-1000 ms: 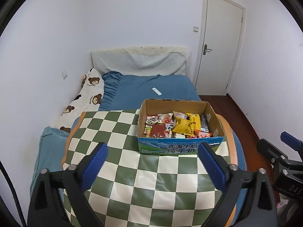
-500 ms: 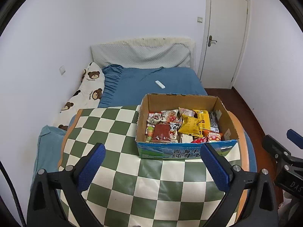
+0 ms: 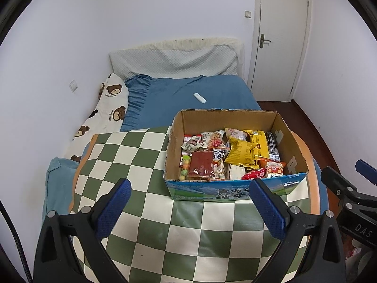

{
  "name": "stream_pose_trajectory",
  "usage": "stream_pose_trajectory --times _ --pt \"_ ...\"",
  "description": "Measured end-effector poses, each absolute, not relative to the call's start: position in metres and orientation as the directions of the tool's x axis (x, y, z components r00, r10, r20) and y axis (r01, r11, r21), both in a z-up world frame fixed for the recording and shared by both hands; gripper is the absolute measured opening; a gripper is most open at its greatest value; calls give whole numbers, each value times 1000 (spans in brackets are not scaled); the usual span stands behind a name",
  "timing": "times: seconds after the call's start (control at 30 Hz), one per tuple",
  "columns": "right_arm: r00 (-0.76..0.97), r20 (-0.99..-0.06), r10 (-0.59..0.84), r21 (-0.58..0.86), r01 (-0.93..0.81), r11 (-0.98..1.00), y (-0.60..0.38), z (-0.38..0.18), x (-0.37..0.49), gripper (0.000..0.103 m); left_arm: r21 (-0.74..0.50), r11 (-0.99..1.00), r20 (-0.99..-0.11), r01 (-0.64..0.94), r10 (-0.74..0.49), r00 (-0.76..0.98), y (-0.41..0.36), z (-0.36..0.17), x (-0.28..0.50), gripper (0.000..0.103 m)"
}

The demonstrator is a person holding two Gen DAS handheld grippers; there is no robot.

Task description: Organize snacks

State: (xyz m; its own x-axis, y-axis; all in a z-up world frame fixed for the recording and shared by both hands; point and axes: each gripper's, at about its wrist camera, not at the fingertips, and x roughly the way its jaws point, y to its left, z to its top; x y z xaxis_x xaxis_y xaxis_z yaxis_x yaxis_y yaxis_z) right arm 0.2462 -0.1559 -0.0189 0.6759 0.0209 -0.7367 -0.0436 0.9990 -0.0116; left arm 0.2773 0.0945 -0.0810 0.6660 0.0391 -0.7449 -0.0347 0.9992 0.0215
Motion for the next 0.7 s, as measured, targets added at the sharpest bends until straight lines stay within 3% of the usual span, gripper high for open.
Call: stream_pose_trajectory --times 0.7 --pt "680 -732 29 -12 -55 998 -155 -21 248 103 24 999 -737 -34 41 675 93 -82 279 103"
